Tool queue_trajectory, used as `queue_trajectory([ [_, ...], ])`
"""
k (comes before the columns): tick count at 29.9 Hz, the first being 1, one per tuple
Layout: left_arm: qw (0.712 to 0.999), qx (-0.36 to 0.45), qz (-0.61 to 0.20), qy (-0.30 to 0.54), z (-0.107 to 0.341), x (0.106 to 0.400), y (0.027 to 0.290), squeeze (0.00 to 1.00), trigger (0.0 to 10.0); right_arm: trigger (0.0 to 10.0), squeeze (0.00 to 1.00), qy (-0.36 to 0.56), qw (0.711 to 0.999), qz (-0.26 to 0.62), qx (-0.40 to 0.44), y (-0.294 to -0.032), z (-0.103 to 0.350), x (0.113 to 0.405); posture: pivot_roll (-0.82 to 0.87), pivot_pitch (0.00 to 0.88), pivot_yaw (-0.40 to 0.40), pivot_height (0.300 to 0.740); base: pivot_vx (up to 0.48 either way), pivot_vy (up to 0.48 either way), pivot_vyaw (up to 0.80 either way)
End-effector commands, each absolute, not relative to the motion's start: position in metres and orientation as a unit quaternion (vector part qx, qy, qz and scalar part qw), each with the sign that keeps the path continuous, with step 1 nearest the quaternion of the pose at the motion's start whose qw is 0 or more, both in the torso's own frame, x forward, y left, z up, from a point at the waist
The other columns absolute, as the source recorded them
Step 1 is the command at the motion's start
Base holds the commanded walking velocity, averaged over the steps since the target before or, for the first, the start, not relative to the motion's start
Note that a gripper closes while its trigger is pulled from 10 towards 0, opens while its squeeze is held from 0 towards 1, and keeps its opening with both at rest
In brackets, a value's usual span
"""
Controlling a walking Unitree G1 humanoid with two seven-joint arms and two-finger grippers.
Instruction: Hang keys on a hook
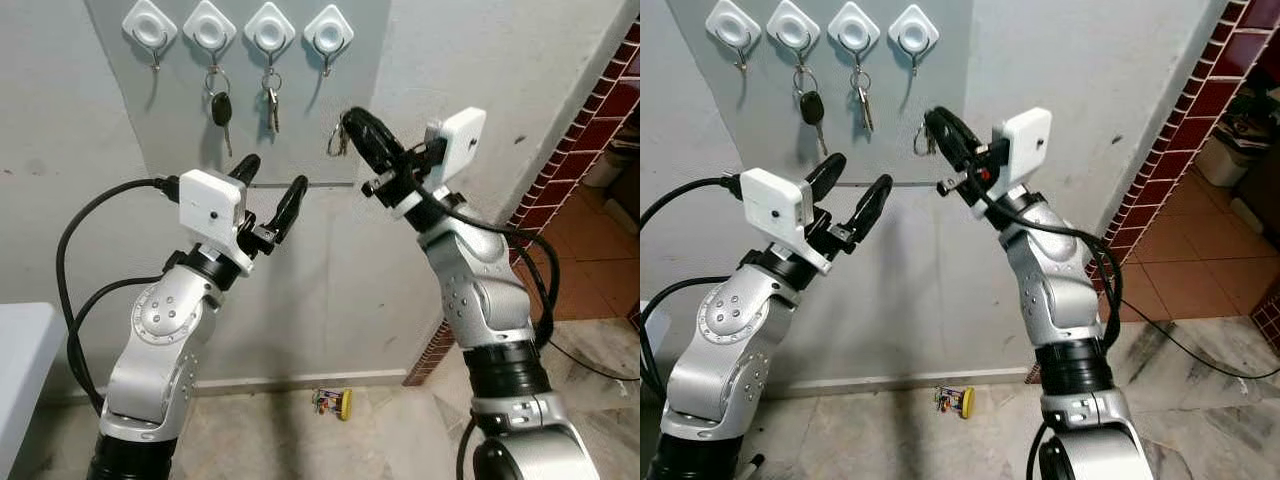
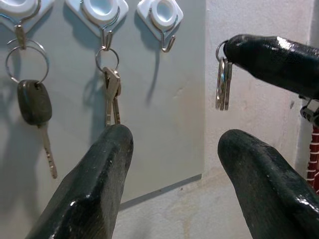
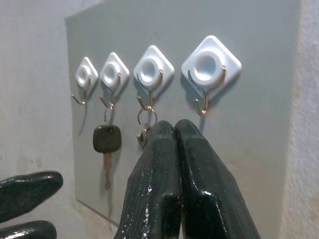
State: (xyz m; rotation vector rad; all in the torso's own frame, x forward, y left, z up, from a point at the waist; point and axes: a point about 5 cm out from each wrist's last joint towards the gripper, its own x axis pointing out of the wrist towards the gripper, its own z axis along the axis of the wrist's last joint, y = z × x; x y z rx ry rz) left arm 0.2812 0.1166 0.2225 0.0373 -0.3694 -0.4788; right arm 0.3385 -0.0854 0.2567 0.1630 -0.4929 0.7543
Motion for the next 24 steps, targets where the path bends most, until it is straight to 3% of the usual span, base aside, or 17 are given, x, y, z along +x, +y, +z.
queue_trajectory([
  [1, 0.95, 0.021, -0.242, -0.195, 0.23, 0.278, 0.116, 0.0, 10.0, 10.0, 0.0, -0.251, 0.892, 0.366, 0.085, -0.086, 0.264, 0.34, -0.07, 0.047, -0.038, 0.74, 0.0, 0.0, 0.0],
  [9, 0.95, 0.024, -0.241, -0.195, 0.23, 0.278, 0.116, 0.0, 10.0, 10.0, 0.0, -0.257, 0.888, 0.371, 0.09, -0.083, 0.268, 0.342, -0.07, 0.046, -0.039, 0.74, 0.0, 0.0, 0.0],
  [24, 0.946, 0.021, -0.249, -0.205, 0.238, 0.276, 0.11, 0.0, 10.0, 10.0, 0.0, -0.245, 0.912, 0.314, 0.102, -0.066, 0.276, 0.363, -0.06, 0.066, -0.046, 0.74, 0.0, 0.0, 0.0],
])
